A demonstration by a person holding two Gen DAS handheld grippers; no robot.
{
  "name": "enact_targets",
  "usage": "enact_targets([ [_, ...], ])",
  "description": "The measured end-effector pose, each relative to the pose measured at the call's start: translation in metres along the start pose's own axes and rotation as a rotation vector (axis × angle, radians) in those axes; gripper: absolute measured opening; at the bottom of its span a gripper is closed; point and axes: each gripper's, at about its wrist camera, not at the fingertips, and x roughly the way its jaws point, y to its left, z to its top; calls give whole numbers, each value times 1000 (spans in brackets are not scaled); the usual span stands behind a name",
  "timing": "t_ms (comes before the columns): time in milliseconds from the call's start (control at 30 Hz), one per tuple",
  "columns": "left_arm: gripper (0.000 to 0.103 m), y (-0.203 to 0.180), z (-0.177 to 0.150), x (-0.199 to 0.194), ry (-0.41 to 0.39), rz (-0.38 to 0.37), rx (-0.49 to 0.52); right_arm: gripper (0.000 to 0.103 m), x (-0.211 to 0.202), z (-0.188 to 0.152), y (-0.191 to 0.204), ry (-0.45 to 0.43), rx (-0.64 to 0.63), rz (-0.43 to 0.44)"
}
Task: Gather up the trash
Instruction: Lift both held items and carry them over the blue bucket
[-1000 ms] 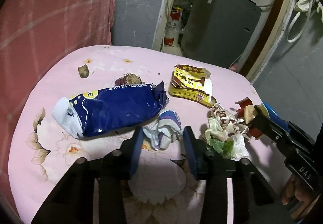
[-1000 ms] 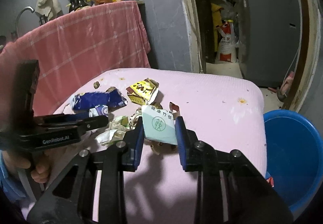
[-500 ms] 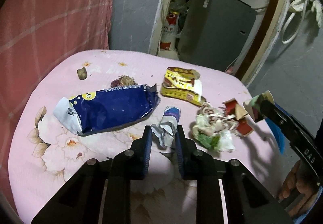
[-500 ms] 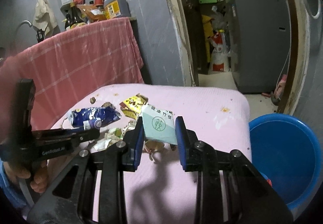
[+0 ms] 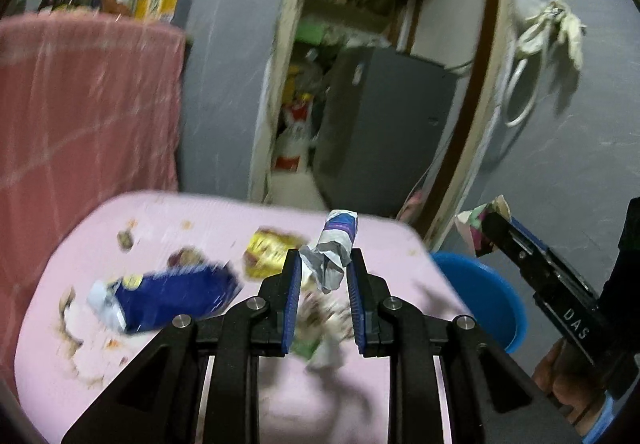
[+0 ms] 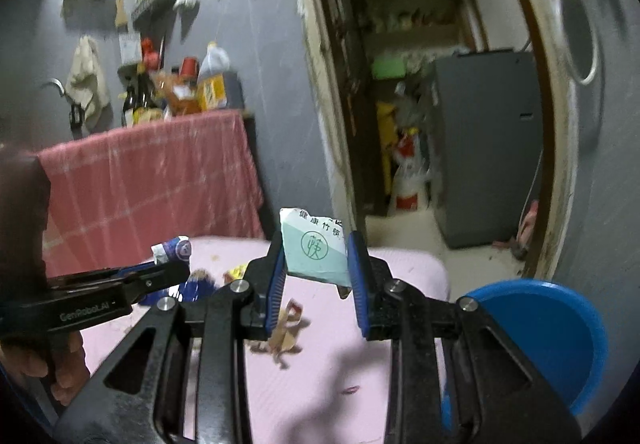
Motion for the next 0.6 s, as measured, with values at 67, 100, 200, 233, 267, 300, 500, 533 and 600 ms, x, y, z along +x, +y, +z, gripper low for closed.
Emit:
enact_targets([
  [67, 19, -12, 7, -1, -32, -19, 28, 30, -9, 4, -8, -37, 13, -22],
  [100, 19, -18, 9, -1, -40, -30, 39, 30, -13, 6, -12, -56, 17, -40],
  [200, 19, -36, 17, 5, -48, -73, 78, 30, -25, 10, -24, -92, 21, -99],
  [233, 19, -41, 19, 8, -45, -88, 93, 30, -28, 12, -29, -101, 27, -113],
  [267, 19, -49, 21, 10, -43, -103, 109, 30, -31, 13, -34, -108, 35, -127],
  [300, 19, -56, 23, 15, -39, -120, 125, 30, -33, 13, -38, -115, 44, -140],
  [500, 19, -93, 33, 40, 5, -230, 148, 30, -48, 15, -69, -138, 101, -225],
  [533, 19, -98, 33, 43, 9, -240, 153, 30, -51, 14, -74, -138, 108, -237],
  [600, 19, -111, 35, 53, 26, -259, 170, 31, -53, 14, -84, -131, 123, -264],
])
